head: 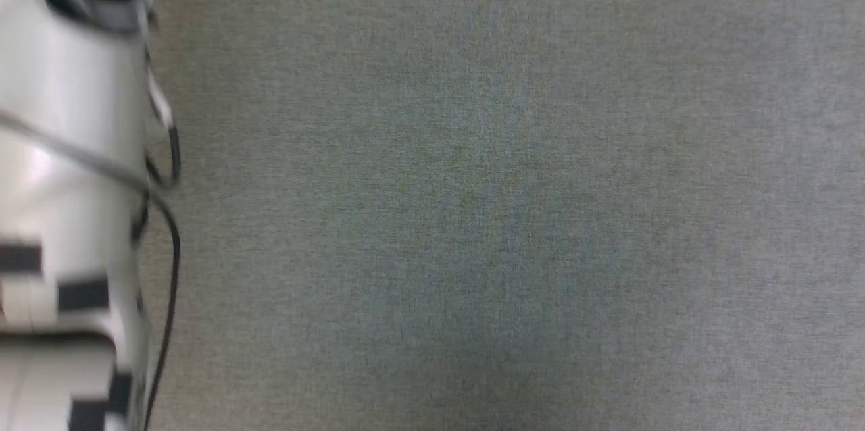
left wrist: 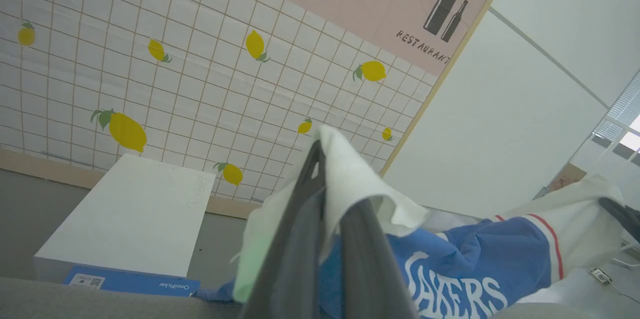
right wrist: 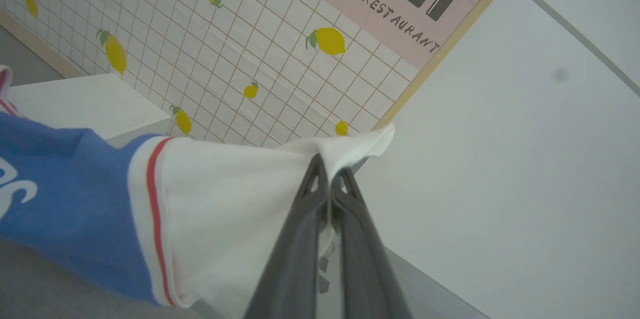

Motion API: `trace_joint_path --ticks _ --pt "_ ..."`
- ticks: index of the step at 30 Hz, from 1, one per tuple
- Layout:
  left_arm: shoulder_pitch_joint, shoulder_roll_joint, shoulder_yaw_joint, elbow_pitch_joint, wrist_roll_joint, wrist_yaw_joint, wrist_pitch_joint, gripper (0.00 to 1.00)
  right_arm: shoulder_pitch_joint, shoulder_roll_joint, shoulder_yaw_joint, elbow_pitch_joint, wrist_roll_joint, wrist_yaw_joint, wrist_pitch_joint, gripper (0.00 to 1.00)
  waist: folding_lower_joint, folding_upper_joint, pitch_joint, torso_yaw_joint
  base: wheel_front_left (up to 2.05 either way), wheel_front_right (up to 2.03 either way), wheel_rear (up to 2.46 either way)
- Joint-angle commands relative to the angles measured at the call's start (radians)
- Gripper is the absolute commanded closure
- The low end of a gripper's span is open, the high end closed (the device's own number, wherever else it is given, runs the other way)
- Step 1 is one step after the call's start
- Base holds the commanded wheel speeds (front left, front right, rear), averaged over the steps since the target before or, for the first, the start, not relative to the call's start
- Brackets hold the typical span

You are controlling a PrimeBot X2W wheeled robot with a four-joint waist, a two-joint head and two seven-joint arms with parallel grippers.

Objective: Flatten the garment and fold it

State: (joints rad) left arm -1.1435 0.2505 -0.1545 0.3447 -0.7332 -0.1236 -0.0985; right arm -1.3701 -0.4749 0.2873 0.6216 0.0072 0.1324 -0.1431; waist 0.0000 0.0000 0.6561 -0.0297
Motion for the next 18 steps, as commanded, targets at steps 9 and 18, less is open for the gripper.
trace_joint_path --ticks 9,18 --pt "0.477 0.061 -0.005 -0.343 -0.042 0.047 0.069 1.0 0.505 -0.059 -0.189 -0.34 0.174 -0.002 0.061 1.0 0.0 0.0 -0.125 0.009 0.0 0.0 0.0" --pt "0.828 0.059 -0.005 -0.426 -0.098 0.097 0.094 1.0 0.941 0.118 -0.378 -0.548 0.254 -0.002 0.133 1.0 0.0 0.0 -0.213 0.001 0.0 0.0 0.0"
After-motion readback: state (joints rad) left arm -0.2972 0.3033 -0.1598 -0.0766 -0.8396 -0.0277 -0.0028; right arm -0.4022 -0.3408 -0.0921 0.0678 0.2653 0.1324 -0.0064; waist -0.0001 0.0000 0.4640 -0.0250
